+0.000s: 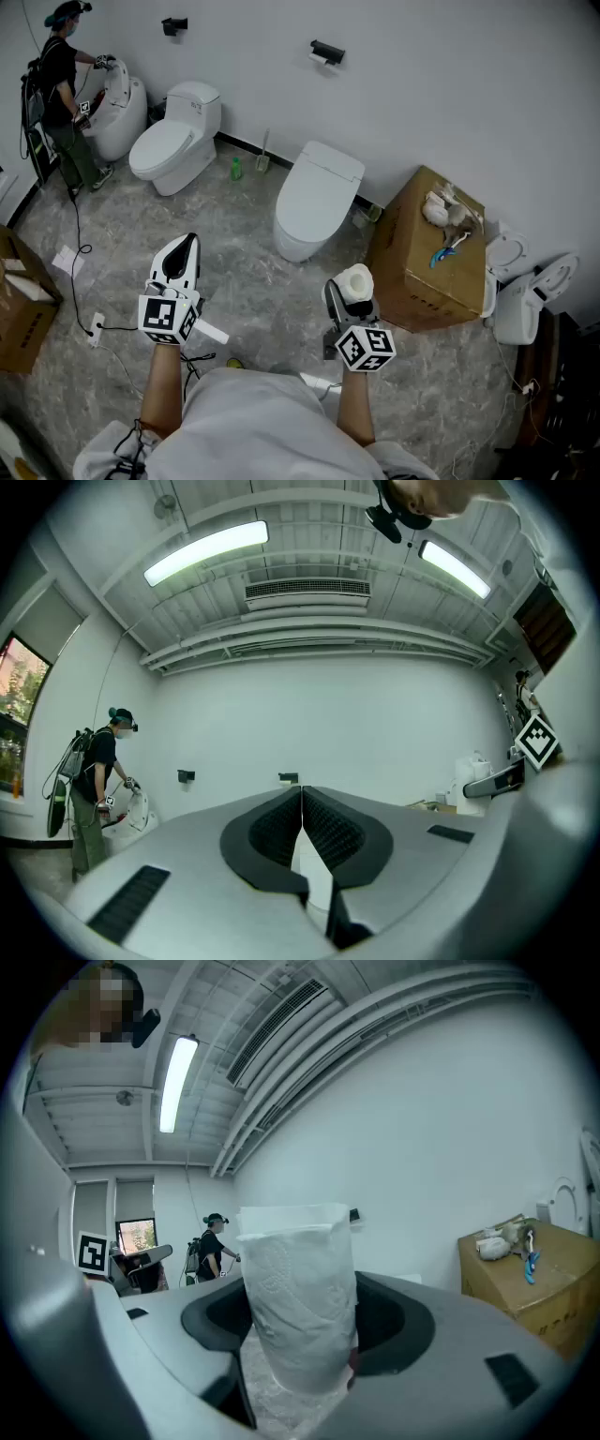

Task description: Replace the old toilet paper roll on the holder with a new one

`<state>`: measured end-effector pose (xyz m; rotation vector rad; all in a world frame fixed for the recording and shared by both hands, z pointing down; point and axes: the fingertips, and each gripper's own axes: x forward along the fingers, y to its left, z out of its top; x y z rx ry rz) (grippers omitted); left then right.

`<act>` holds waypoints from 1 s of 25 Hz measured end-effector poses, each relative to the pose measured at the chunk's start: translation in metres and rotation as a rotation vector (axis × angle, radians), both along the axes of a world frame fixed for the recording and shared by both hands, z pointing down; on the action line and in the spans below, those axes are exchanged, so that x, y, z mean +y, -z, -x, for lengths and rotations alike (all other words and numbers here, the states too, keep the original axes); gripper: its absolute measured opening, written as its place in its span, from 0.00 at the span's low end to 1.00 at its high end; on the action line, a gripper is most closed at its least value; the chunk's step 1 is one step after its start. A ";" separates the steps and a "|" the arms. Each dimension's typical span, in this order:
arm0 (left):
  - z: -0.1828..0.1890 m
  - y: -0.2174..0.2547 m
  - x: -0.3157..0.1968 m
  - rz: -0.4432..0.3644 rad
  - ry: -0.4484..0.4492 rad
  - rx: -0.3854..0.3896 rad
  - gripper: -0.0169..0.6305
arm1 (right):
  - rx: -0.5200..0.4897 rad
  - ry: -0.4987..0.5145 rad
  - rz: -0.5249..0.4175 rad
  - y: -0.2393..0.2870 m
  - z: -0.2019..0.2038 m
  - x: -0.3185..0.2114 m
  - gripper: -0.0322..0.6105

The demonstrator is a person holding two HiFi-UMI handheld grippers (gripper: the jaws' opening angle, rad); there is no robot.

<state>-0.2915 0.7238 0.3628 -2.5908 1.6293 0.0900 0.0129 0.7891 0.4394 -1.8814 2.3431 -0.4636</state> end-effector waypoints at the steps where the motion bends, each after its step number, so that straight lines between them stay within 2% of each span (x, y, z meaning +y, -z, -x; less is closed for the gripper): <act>1: -0.001 -0.001 0.001 0.002 0.000 -0.001 0.06 | -0.001 0.000 0.002 -0.001 -0.001 0.002 0.53; 11: 0.001 -0.007 0.009 0.008 -0.002 -0.001 0.06 | 0.011 0.015 0.004 -0.002 0.006 0.008 0.53; 18: 0.005 -0.007 0.017 0.003 -0.006 -0.013 0.06 | -0.002 0.038 -0.033 0.005 0.019 0.017 0.53; 25: 0.003 -0.013 0.021 0.017 -0.027 -0.028 0.06 | 0.023 0.035 -0.005 -0.003 0.023 0.024 0.53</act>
